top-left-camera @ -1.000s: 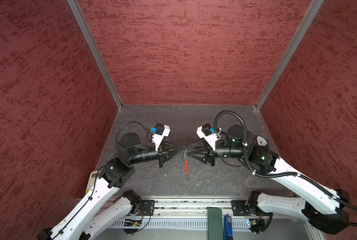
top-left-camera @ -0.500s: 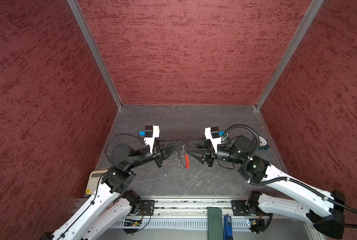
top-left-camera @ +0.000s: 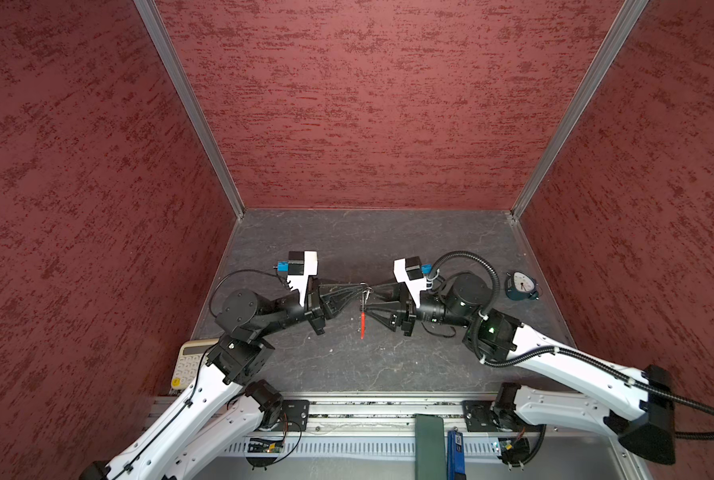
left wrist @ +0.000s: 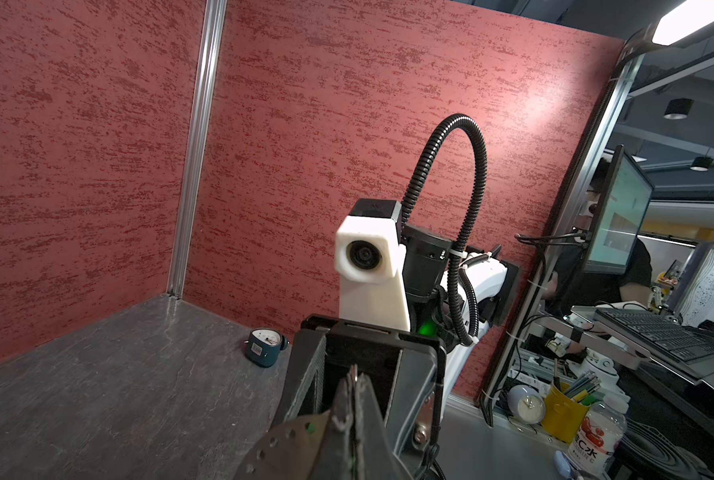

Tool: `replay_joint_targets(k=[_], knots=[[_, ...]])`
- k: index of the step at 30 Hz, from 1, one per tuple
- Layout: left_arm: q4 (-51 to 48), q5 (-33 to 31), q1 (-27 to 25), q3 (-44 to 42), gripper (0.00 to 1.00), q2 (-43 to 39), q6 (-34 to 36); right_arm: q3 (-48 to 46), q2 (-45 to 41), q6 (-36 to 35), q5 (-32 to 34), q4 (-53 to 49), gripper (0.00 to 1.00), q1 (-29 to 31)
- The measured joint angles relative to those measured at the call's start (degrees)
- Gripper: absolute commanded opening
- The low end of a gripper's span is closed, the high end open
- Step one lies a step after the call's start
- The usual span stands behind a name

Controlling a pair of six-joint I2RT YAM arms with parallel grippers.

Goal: Remove the keys from the keyring

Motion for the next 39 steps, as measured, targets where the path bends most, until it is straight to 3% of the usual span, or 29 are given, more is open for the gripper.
replay_joint_targets(k=[11, 18, 24, 27, 33, 39], knots=[[0.68, 0.33, -0.15, -1.01, 0.00, -0.63, -0.22, 0.31, 0.35, -1.16, 0.07, 0.39, 0.17, 1.14], [0.90, -0.33, -0.15, -1.25, 0.00, -0.92, -0.22, 0.31, 1.22, -1.05, 0.20, 0.46, 0.07, 2.43], [1.07, -0.24, -0.13, -1.25, 0.00, -0.96, -0.22, 0.31, 1.90, -0.13, 0.33, 1.16, 0.05, 2.73], [1.07, -0.02, -0.09, -1.25, 0.00, -0.92, -0.22, 0.31, 2.12, 0.26, 0.35, 1.33, 0.08, 2.78], [1.09, 1.11, -0.07, -1.22, 0.00, -0.98, -0.15, 0.31, 1.99, -0.11, 0.48, -2.43, 0.38, 2.89], [-0.55, 1.86, 0.02, -1.20, 0.00, -1.68, 0.48, 0.31, -2.62, -2.71, 2.56, -11.04, 0.49, 2.95]])
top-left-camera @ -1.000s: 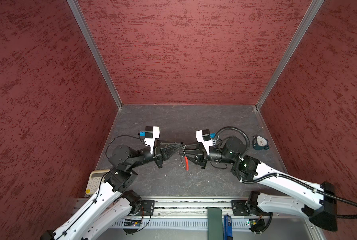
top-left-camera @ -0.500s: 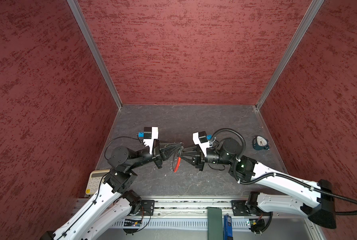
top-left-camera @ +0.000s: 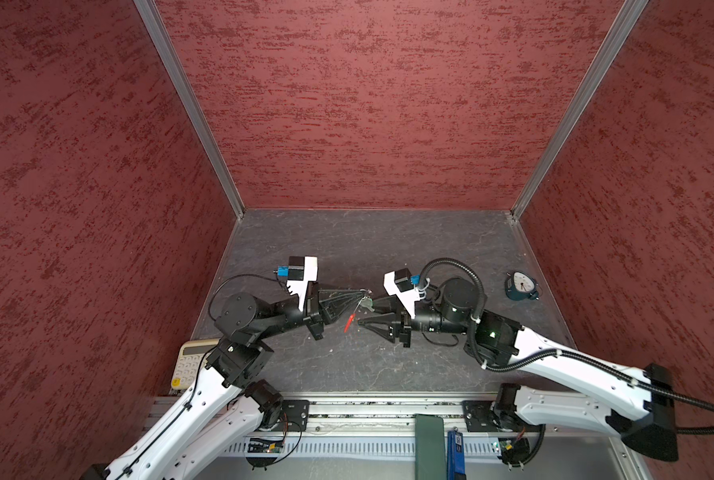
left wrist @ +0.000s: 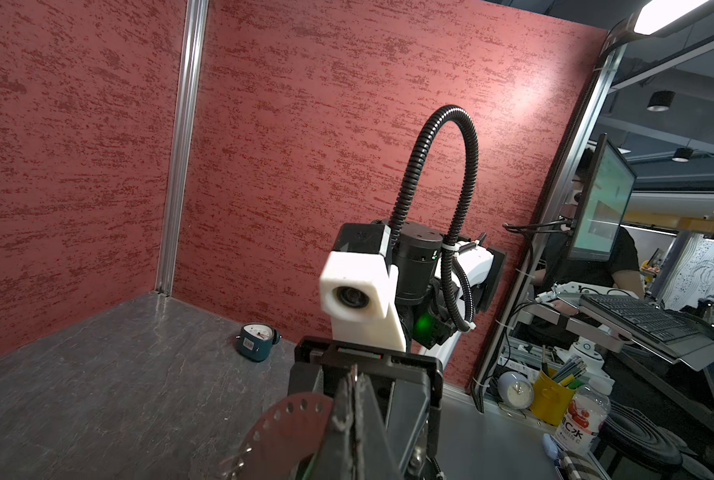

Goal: Remove the keys from the keyring

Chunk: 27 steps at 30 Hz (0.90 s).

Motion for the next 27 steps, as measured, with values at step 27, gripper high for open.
replay_joint_targets(k=[27], knots=[[0.11, 2.38, 0.15, 0.00, 0.00, -0.31, 0.17, 8.31, 2.23, 6.45, -10.36, 5.51, 0.15, -5.03]])
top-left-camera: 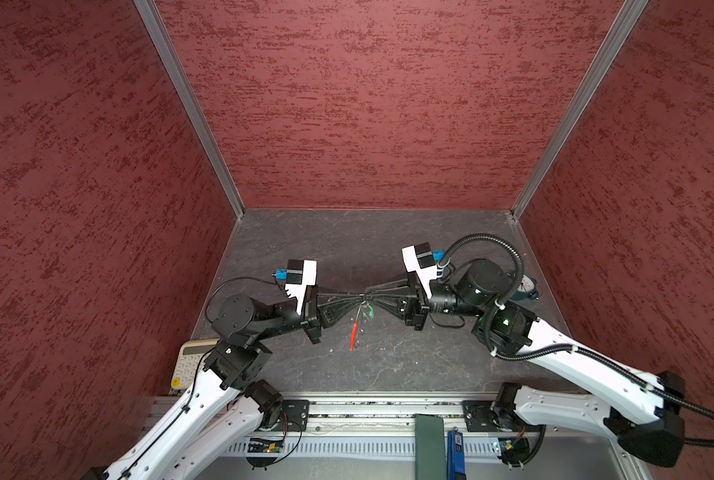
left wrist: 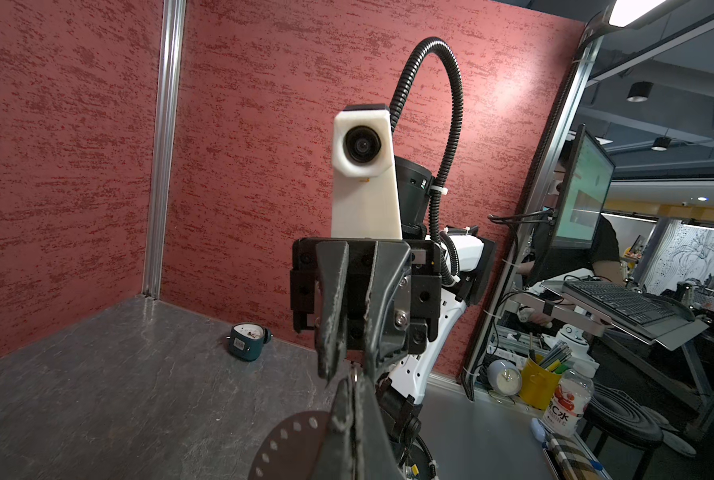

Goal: Remove the keys from the keyring

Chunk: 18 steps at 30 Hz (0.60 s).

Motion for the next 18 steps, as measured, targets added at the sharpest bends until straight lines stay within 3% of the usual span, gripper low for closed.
replay_joint_targets(k=[18], knots=[[0.02, -1.05, 0.13, 0.00, 0.00, -0.04, -0.07, -1.29, 0.94, 1.81, -2.40, 2.91, 0.00, -0.09]])
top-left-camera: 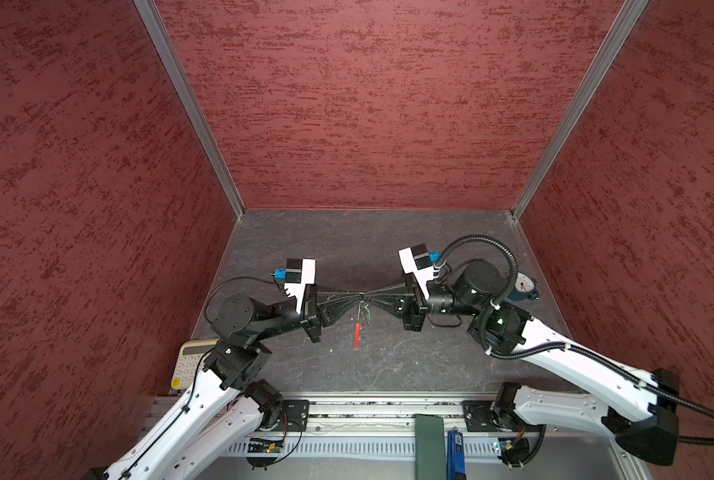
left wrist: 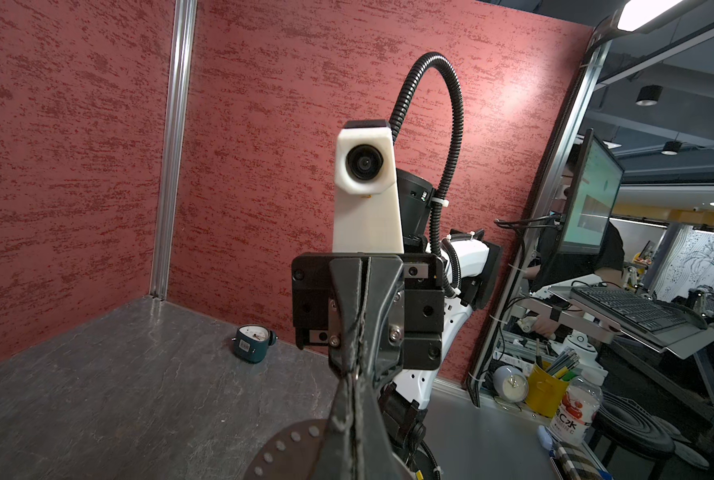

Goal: Remove the keys from the keyring

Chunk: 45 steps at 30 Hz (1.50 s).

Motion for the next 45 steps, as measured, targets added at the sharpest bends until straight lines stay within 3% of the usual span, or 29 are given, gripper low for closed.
replay_joint_targets(k=[3, 7, 10, 22, 28, 45], knots=[[-0.59, -0.04, 0.00, 0.11, 0.03, 0.00, -0.17, 0.02, -0.02, -0.20, 0.09, -0.55, 0.00, -0.02], [-4.57, -0.28, 0.20, 1.33, 0.23, 0.00, 0.17, 1.05, -0.55, -1.64, 1.11, -6.01, 0.00, -0.04], [-8.68, -0.48, 0.35, 3.76, 0.30, 0.00, 0.98, 2.86, -0.76, -3.56, 2.21, -13.75, 0.00, -0.04], [-36.28, 3.63, 0.59, 20.13, 0.31, 6.36, 10.78, 20.41, 3.15, -13.16, 4.70, -44.11, 0.00, -0.04], [-44.96, 5.86, 0.66, 22.69, 0.24, 10.58, 14.60, 27.45, 7.39, -16.59, 4.61, -54.80, 0.00, -0.04], [-50.64, 5.95, 0.63, 23.80, 0.21, 11.80, 16.76, 31.45, 9.49, -19.21, 3.52, -62.29, 0.00, 0.17]])
